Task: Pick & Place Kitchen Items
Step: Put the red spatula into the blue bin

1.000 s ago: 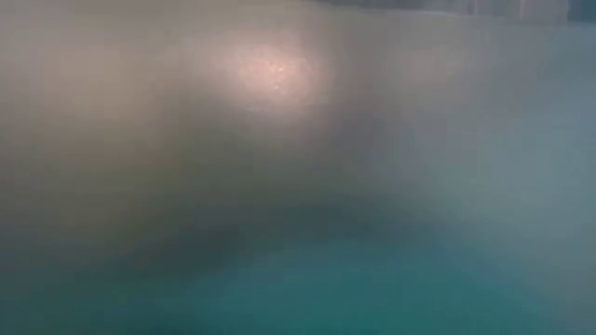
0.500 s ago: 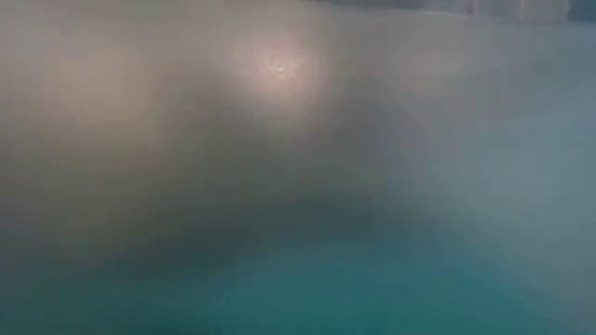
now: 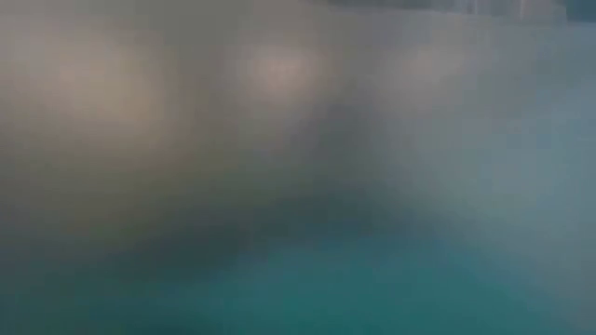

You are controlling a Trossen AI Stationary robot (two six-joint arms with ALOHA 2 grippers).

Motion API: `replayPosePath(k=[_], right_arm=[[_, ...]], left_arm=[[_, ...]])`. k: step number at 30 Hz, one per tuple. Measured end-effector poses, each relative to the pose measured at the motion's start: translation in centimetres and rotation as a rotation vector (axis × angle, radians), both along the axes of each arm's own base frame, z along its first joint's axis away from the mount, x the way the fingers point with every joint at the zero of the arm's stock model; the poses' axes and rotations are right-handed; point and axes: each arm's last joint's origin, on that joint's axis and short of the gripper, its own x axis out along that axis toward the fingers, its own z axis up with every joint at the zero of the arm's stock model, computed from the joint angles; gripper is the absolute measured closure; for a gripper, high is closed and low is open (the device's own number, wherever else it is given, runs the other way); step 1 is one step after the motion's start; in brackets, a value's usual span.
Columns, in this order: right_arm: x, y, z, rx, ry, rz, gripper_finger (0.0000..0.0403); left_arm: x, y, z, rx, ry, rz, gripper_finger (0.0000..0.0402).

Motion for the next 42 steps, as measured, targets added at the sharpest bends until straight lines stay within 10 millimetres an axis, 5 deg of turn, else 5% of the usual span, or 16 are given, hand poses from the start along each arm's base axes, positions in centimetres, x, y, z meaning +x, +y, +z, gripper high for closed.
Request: replayPosePath(k=[5, 13, 25, 42], right_arm=[[0.3, -0.8, -2.3, -0.065, 0.053, -0.044, 0.0166], [0.6, -1.1, -2.8, -0.015, 0.037, -0.032, 0.0122], [1.1, -0.8, -5.0, 0.159, 0.076, -0.085, 0.0146], [1.3, -0.8, -5.1, 0.269, 0.057, -0.088, 0.0168]], left_arm=[[-0.4, -1.5, 0.8, -0.015, -0.012, -0.019, 0.018], [-0.6, -2.8, 0.9, -0.016, -0.003, -0.014, 0.0194], [-1.0, -4.0, 0.3, 0.078, 0.046, -0.01, 0.0202], [-1.1, -4.6, -1.5, 0.23, 0.121, 0.005, 0.0194]])
